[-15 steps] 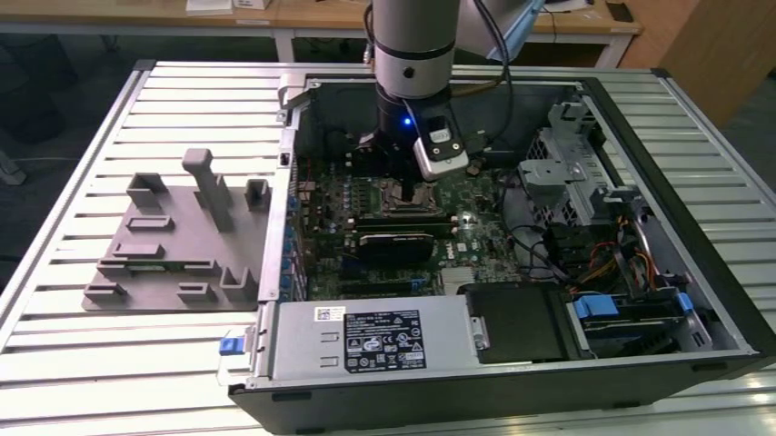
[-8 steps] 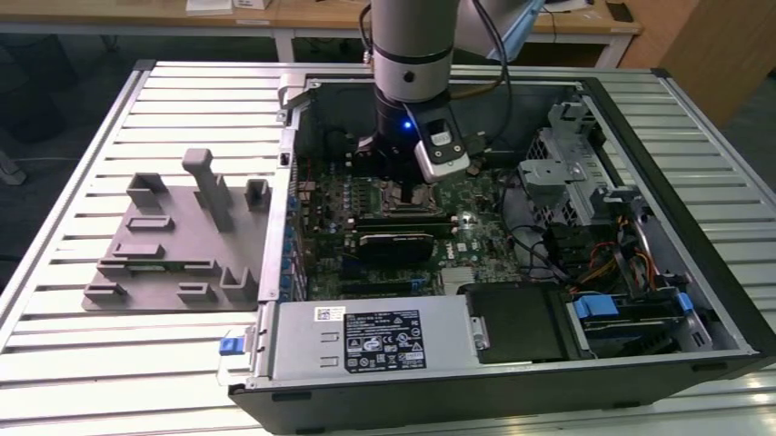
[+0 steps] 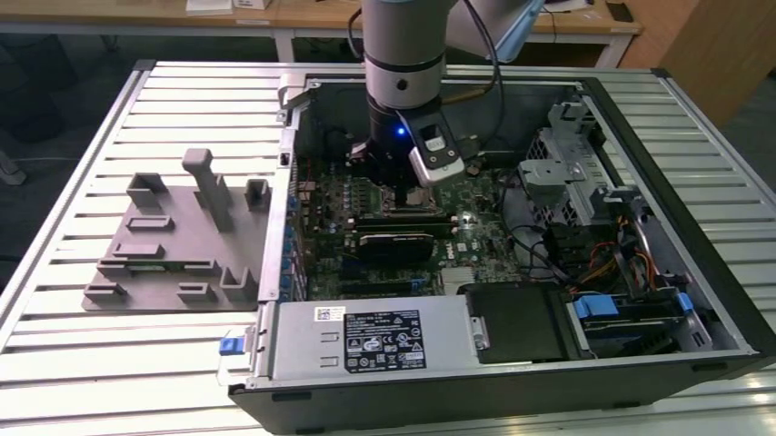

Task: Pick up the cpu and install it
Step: 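Install the second cpu locking lever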

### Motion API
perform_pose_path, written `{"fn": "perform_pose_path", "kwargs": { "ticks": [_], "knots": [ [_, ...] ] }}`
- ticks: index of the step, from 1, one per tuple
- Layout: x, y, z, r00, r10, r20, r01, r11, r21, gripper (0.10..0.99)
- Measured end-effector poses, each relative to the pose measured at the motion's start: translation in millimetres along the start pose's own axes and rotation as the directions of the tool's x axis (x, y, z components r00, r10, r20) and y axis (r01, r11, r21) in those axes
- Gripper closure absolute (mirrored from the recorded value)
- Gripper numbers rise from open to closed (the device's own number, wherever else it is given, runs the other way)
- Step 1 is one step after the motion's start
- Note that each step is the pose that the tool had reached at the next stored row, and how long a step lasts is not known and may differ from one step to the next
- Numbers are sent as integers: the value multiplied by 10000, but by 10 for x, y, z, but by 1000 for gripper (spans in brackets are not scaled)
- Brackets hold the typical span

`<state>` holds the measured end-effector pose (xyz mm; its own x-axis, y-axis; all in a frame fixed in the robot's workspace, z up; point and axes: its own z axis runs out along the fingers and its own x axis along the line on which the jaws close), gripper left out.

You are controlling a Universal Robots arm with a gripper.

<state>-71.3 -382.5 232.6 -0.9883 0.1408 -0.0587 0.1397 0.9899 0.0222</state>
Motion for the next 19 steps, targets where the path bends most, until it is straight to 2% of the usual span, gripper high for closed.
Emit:
{"fn": "perform_pose_path", "kwargs": {
  "ticks": [3,6,10,12,19],
  "knots": [
    [57,-33,18,10000,2,-3,-2,10000,-44,980],
    [75,-93,26,10000,6,-14,-6,9999,-134,980],
    [71,-179,41,10000,19,-41,-21,9995,-326,980],
    [71,-183,42,10000,23,-53,-25,9992,-409,980],
    [69,-190,23,10000,24,-54,-26,9991,-416,980]
  ]
}}
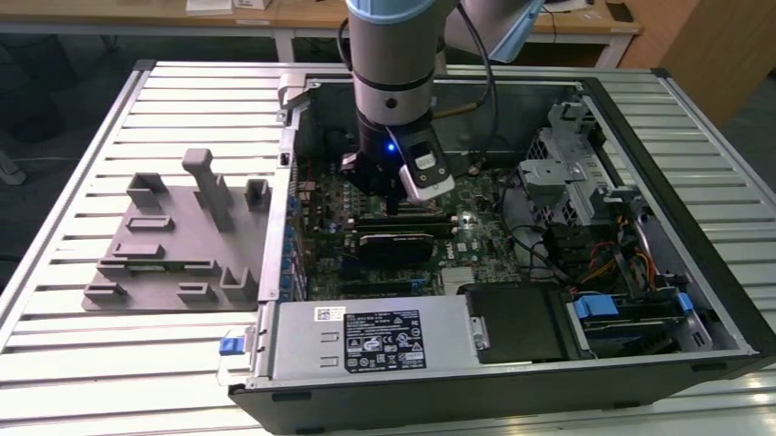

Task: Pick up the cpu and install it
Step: 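Install the second cpu locking lever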

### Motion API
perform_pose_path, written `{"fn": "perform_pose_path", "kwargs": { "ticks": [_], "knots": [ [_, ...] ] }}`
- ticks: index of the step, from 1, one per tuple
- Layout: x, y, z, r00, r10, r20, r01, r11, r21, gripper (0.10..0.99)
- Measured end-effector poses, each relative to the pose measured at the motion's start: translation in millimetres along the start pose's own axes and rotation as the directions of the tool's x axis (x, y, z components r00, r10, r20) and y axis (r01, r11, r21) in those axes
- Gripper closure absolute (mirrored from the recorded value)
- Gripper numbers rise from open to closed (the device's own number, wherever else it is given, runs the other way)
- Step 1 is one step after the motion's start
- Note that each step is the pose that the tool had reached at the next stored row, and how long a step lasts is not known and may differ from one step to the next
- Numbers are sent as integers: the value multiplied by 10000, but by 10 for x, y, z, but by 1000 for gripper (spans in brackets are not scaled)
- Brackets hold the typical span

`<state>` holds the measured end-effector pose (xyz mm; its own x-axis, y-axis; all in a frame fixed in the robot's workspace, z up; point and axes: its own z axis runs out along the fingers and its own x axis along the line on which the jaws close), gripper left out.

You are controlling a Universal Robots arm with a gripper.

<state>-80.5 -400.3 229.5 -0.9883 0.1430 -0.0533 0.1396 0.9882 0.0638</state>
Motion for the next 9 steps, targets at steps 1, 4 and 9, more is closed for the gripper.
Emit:
{"fn": "perform_pose_path", "kwargs": {
  "ticks": [1,4,9],
  "knots": [
    [-1,-2,-12,10000,-1,2,1,10000,14,980],
    [-4,-6,-51,10000,-3,9,2,10000,64,980],
    [-9,-2,-120,10000,-7,14,7,9999,103,980]
  ]
}}
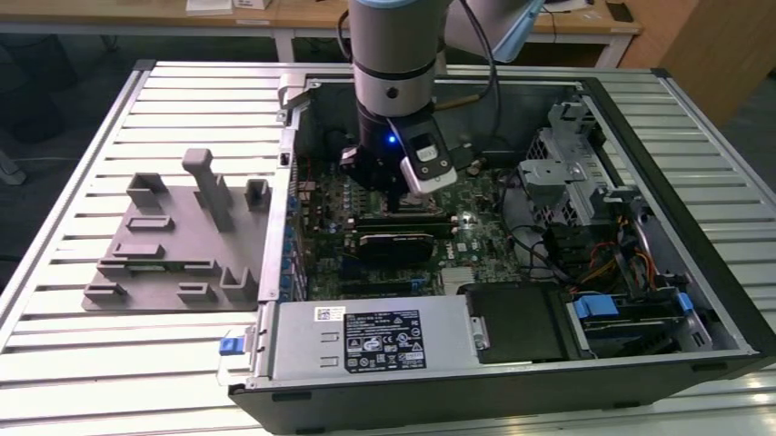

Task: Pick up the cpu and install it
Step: 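Install the second cpu locking lever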

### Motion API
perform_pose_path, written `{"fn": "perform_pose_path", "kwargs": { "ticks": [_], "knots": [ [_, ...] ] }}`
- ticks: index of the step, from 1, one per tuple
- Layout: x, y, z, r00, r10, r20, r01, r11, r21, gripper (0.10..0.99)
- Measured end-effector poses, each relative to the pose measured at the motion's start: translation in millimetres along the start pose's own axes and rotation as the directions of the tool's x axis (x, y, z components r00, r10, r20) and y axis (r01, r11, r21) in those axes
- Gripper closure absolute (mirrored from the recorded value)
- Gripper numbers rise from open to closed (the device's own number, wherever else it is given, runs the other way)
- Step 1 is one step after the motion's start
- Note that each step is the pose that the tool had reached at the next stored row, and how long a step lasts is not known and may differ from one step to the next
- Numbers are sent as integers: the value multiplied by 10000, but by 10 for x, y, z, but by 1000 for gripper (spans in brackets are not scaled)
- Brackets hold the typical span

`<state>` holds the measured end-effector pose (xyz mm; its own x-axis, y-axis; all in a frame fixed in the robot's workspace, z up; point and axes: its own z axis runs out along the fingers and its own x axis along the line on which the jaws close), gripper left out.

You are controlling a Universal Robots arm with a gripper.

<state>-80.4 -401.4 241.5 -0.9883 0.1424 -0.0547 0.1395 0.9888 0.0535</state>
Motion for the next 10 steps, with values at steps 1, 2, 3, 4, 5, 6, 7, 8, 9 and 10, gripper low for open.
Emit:
{"fn": "perform_pose_path", "kwargs": {
  "ticks": [1,2,3,4,5,6,7,8,9,10],
  "knots": [
    [-1,0,-2,10000,2,0,-2,10000,-1,980],
    [-4,1,-1,10000,1,0,-1,10000,-12,980],
    [-9,1,-2,10000,3,-4,-3,10000,-33,980],
    [-18,2,-2,10000,4,-9,-4,10000,-63,980],
    [-32,5,-3,10000,5,-14,-5,10000,-89,980],
    [-46,7,-2,10000,6,-16,-7,9999,-102,980],
    [-62,9,-1,10000,7,-19,-8,9999,-112,980],
    [-79,11,0,10000,8,-21,-8,9999,-118,980],
    [-94,13,1,10000,8,-23,-9,9999,-123,980],
    [-105,15,2,10000,9,-23,-10,9999,-130,980]
  ]
}}
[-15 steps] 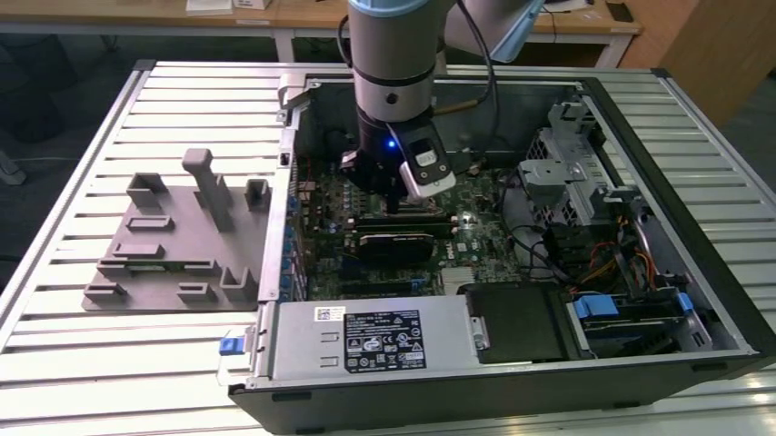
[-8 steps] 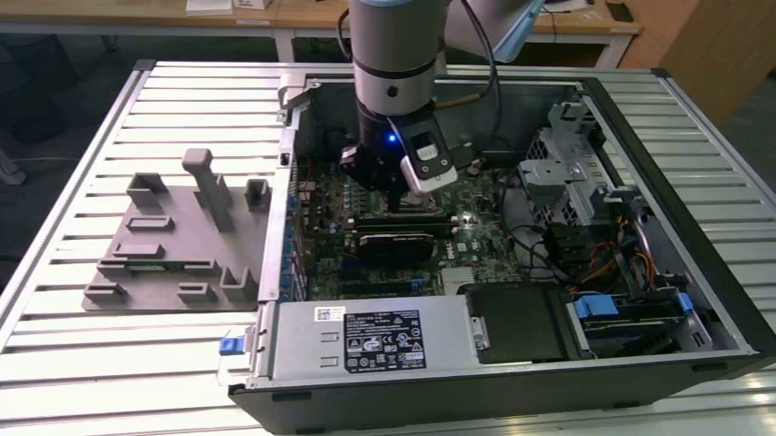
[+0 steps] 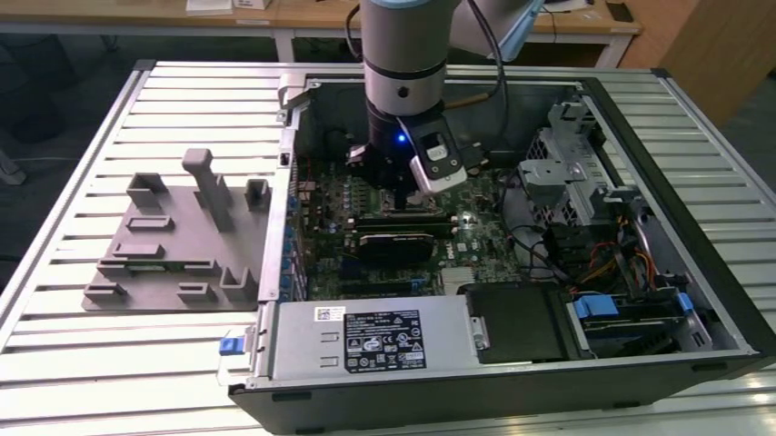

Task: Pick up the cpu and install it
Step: 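Install the second cpu locking lever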

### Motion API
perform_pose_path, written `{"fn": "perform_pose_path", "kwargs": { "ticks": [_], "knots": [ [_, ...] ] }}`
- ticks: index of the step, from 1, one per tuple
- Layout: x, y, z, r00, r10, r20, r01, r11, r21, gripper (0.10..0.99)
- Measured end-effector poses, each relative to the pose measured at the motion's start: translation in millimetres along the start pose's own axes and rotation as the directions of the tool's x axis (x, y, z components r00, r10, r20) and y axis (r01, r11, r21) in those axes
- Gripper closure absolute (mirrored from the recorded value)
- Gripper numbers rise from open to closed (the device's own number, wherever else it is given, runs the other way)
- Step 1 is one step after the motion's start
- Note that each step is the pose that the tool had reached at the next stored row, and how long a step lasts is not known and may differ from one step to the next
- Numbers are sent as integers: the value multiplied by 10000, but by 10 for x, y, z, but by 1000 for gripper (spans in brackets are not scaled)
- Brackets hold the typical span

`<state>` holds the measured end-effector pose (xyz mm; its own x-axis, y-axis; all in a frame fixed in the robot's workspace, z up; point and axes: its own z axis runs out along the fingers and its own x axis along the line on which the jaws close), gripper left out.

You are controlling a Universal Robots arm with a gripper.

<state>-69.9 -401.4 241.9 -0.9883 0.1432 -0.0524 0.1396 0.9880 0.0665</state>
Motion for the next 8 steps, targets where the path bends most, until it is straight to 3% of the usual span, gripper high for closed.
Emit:
{"fn": "perform_pose_path", "kwargs": {
  "ticks": [2,8],
  "knots": [
    [-5,1,1,10000,-5,-6,5,10000,-42,980],
    [-4,-1,31,9997,-223,-78,219,9986,-472,980]
  ]
}}
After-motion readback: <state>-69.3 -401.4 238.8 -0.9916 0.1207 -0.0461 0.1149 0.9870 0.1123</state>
